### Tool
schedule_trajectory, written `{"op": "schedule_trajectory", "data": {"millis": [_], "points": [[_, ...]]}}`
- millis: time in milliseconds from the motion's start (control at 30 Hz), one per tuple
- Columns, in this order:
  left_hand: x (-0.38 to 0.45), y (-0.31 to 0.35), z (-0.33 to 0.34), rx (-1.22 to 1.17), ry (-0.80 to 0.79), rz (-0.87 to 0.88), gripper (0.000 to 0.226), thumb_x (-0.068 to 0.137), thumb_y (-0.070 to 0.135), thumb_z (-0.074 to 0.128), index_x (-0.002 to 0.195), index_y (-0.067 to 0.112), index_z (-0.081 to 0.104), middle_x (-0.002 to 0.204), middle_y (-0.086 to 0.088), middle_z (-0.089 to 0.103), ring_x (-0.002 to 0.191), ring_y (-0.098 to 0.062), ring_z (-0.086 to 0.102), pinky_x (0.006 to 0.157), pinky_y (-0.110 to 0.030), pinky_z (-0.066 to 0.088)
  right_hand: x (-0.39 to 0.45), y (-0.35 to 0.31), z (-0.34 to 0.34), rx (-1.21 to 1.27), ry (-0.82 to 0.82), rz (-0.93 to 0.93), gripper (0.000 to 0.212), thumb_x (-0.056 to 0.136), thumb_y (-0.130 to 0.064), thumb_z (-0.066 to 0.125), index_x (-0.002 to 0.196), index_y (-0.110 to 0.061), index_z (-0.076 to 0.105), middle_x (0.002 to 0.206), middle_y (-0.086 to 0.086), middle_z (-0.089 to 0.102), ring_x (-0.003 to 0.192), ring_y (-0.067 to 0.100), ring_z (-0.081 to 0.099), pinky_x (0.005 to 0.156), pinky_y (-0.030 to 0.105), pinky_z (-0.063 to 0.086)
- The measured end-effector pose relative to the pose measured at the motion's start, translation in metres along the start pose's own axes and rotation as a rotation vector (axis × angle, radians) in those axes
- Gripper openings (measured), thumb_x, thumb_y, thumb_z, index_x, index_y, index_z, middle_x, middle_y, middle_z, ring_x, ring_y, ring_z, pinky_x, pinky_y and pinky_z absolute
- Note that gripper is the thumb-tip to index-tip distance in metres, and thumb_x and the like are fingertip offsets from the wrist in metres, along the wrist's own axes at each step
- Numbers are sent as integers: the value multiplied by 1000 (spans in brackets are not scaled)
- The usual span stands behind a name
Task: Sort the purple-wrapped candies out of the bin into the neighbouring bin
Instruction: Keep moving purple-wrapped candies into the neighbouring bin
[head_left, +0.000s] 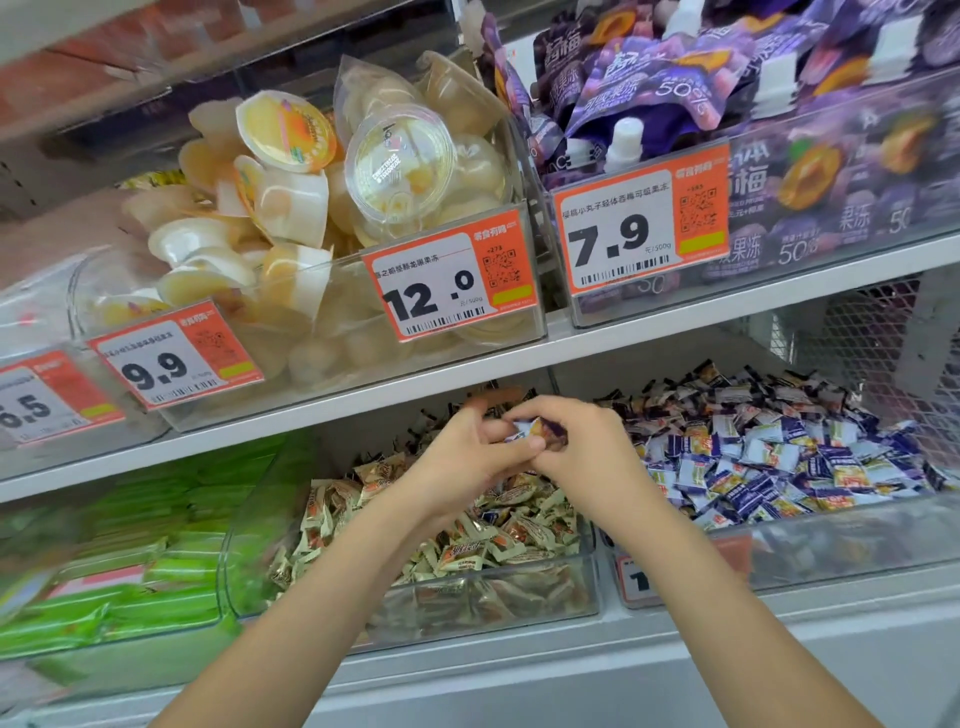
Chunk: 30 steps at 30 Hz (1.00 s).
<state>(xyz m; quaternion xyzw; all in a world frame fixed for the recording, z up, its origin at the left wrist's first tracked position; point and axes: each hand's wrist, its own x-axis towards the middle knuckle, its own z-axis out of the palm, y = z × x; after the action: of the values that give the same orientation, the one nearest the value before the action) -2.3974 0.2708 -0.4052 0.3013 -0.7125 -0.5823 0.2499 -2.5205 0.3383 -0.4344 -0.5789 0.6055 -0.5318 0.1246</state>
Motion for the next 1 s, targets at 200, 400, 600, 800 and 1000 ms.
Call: {"op": "schedule_trajectory", "data": {"millis": [200,400,600,800,1000], "points": [[3,-9,-16,266,-74,-35,60,89,7,62,136,32,36,137,7,50,110,-14,61,88,-32,54,5,9,-19,44,299,116,19,77,-15,77,89,-25,67,78,-9,66,67,-4,55,59,3,39],[3,-41,-43,1048,-109,-31,15,84,28,69,98,32,65,100,18,65,88,7,59,88,-28,52,1,32,-41,-324,125,294,53,83,-44,67,130,-24,52,116,8,63,105,26,56,82,42,50],[23,-51,-40,1271,-149,-198,73,75,38,76,138,25,41,142,3,45,126,-19,46,104,-33,39,6,16,-27,-210,207,232,41,88,-42,62,120,-18,58,116,6,62,110,25,53,89,43,47],[19,-66,-42,1409,-1,-251,73,71,61,70,119,12,47,104,-2,58,87,-18,55,68,-24,44,13,10,-11,-217,210,91,24,90,-32,62,111,-21,63,104,2,66,99,21,57,85,40,49],[12,-62,-36,1168,55,-167,22,75,29,74,86,23,56,81,8,56,66,-8,53,51,-21,36,21,8,0,-156,220,70,13,91,-25,61,102,-22,67,96,-6,68,96,15,58,85,36,49]]}}
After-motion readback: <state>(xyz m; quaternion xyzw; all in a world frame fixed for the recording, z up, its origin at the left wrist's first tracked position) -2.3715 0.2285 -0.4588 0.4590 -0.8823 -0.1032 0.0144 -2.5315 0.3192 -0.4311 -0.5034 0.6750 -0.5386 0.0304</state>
